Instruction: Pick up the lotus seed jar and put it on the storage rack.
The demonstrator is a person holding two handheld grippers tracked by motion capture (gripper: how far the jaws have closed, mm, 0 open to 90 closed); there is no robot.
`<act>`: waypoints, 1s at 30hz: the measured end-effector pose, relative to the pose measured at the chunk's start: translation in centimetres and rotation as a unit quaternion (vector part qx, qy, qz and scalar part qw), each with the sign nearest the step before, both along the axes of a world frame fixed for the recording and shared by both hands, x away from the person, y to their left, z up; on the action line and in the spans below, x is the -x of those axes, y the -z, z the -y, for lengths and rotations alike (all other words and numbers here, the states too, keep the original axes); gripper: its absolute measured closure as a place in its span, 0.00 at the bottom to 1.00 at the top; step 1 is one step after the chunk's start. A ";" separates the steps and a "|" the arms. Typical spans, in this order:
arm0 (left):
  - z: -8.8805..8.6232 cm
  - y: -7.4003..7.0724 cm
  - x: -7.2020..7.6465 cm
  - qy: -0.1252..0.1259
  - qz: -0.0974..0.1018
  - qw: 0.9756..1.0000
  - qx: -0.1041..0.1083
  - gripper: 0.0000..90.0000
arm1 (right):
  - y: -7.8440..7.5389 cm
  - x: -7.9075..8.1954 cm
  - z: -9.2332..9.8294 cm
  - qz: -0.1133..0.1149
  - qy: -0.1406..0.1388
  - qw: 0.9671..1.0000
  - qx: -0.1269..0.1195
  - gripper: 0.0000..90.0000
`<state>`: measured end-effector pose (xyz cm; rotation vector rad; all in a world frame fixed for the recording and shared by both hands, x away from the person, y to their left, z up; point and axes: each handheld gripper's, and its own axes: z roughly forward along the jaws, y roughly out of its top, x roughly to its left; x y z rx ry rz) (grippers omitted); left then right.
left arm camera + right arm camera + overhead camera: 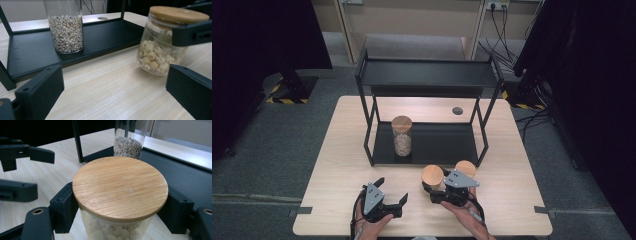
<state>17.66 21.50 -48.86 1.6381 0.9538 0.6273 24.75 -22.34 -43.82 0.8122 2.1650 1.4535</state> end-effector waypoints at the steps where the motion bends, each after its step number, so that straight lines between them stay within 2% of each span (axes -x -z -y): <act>1: 0.0 0.0 0.0 0.000 0.000 1.000 0.000 0.01 | -0.2 -0.1 -0.1 0.000 0.000 1.000 0.001 0.28; 16: -0.1 0.0 0.0 -0.002 0.000 1.000 0.001 0.01 | -1.5 -2.5 -2.5 -0.003 0.018 1.000 0.016 0.28; 30: -0.2 0.0 0.0 -0.004 0.000 1.000 0.002 0.01 | -2.1 -4.9 -4.7 -0.013 0.063 0.998 0.013 0.28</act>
